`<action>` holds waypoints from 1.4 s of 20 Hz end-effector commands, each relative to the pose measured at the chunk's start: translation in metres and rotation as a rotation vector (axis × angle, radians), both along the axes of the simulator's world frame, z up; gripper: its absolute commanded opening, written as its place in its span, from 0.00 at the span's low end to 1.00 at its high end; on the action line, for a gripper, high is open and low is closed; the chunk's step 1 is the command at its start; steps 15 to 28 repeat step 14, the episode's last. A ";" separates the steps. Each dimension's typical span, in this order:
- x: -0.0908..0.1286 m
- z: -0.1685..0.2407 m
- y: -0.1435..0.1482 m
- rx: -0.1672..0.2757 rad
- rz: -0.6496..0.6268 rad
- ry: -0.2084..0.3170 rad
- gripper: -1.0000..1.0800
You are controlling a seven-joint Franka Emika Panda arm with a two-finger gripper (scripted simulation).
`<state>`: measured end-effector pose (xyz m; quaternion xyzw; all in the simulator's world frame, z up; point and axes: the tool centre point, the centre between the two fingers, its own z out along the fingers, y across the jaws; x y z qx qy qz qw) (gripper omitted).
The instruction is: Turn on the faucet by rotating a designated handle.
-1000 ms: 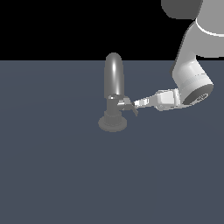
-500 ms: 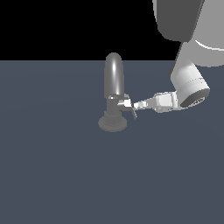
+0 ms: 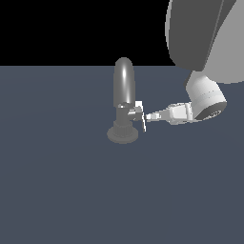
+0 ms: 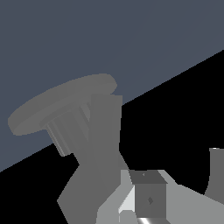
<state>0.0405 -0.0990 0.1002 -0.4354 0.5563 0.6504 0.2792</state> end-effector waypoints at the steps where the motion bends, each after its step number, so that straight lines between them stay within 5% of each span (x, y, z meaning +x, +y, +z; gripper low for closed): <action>1: -0.002 -0.037 0.007 -0.016 -0.018 0.040 0.00; 28: 0.003 -0.062 0.008 -0.018 -0.022 0.060 0.00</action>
